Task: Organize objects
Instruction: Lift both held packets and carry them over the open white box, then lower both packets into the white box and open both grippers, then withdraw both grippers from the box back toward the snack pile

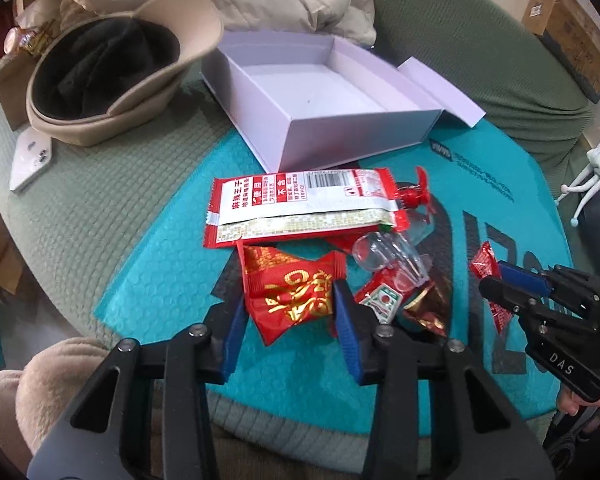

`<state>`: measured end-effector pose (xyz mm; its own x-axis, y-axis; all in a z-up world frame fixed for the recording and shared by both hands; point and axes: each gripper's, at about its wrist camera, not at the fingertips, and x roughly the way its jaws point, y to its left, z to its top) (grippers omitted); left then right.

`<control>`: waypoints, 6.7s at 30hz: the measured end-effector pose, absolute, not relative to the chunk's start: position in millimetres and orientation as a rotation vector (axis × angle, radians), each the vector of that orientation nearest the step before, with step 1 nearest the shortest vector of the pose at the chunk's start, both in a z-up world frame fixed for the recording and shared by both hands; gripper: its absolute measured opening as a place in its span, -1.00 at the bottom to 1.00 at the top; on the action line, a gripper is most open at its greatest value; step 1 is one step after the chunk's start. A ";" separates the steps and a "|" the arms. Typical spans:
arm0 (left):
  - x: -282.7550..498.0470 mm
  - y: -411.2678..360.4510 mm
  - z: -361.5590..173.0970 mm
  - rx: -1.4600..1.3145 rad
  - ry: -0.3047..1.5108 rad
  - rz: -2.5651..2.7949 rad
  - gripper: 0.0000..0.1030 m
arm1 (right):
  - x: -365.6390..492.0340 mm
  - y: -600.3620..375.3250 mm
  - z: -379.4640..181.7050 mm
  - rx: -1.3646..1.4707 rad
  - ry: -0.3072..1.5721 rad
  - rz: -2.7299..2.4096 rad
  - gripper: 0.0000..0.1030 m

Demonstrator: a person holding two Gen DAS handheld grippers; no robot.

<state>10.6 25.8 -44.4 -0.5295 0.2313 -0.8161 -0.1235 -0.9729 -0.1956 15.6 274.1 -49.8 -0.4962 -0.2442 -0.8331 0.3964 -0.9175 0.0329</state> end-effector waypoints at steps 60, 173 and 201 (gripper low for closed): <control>-126.4 2.4 25.8 -1.239 0.048 2.695 -0.24 | -117.1 176.9 18.5 1.059 0.226 -2.366 -0.59; -102.6 -0.5 86.9 -1.203 -0.146 3.087 0.10 | -166.0 178.0 71.4 0.882 0.340 -2.307 0.04; -1.8 -7.8 88.5 -1.129 -0.111 2.975 0.29 | -53.6 192.2 68.7 1.018 0.247 -2.411 0.10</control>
